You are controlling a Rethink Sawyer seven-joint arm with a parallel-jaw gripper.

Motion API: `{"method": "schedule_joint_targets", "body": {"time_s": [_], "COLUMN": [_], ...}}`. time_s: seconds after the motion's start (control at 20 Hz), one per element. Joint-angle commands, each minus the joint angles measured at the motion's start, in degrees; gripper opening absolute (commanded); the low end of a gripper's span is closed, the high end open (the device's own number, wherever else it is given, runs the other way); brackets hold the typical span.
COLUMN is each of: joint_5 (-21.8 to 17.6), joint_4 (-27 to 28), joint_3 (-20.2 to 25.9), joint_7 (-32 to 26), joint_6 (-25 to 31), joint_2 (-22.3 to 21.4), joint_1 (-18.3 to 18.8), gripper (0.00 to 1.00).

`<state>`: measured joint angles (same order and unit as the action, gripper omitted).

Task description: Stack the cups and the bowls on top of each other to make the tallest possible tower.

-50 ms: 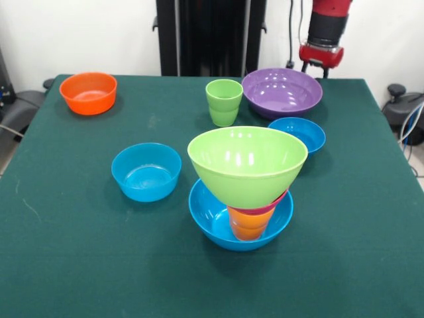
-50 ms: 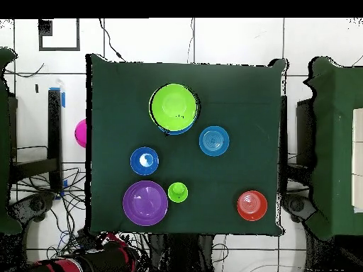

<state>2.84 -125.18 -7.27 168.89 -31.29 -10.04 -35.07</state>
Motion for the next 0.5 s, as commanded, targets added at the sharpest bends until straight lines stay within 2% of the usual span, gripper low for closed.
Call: {"method": "schedule_joint_targets", "body": {"time_s": [0.05, 0.5], "joint_5": [0.64, 0.39], "joint_4": [17.56, 22.16], "joint_3": [0.13, -0.82], "joint_7": [-5.18, -3.0], "joint_6": [0.63, -0.84], "joint_2": [2.98, 7.81], "joint_1": [-0.66, -1.07], "gripper": [1.0, 1.0]}}
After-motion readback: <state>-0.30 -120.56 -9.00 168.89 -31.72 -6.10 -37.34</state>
